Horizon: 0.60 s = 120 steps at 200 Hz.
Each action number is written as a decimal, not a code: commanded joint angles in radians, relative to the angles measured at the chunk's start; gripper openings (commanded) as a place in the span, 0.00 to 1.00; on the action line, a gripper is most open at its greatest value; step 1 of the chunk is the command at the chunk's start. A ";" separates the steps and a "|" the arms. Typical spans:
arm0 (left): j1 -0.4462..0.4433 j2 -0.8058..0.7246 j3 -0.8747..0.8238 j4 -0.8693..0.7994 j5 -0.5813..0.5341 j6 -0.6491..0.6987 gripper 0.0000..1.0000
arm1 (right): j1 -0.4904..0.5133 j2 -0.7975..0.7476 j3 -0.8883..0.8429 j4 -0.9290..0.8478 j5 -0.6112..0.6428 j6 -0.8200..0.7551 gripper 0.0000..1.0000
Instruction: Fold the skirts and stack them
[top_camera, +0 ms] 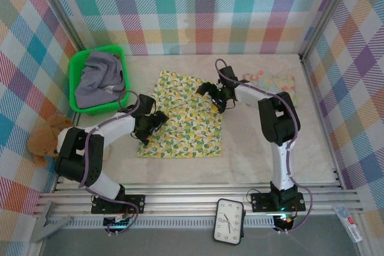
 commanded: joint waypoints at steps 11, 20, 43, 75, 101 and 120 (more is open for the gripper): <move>-0.007 0.079 0.050 -0.030 0.010 0.006 1.00 | -0.067 0.038 -0.011 -0.028 -0.004 0.040 0.99; -0.013 0.101 0.068 -0.018 0.018 0.004 1.00 | -0.081 0.040 -0.006 -0.026 -0.004 0.040 0.99; -0.044 0.151 0.130 0.013 0.033 0.002 1.00 | -0.114 0.064 0.039 -0.041 -0.005 0.021 0.99; -0.082 0.270 0.248 0.014 0.067 0.005 1.00 | -0.136 0.140 0.177 -0.110 -0.016 -0.030 0.99; -0.092 0.305 0.278 0.038 0.073 -0.012 1.00 | -0.139 0.211 0.289 -0.147 -0.035 -0.038 0.99; -0.089 0.304 0.299 0.012 0.047 0.002 1.00 | -0.139 0.228 0.327 -0.152 -0.041 -0.028 0.99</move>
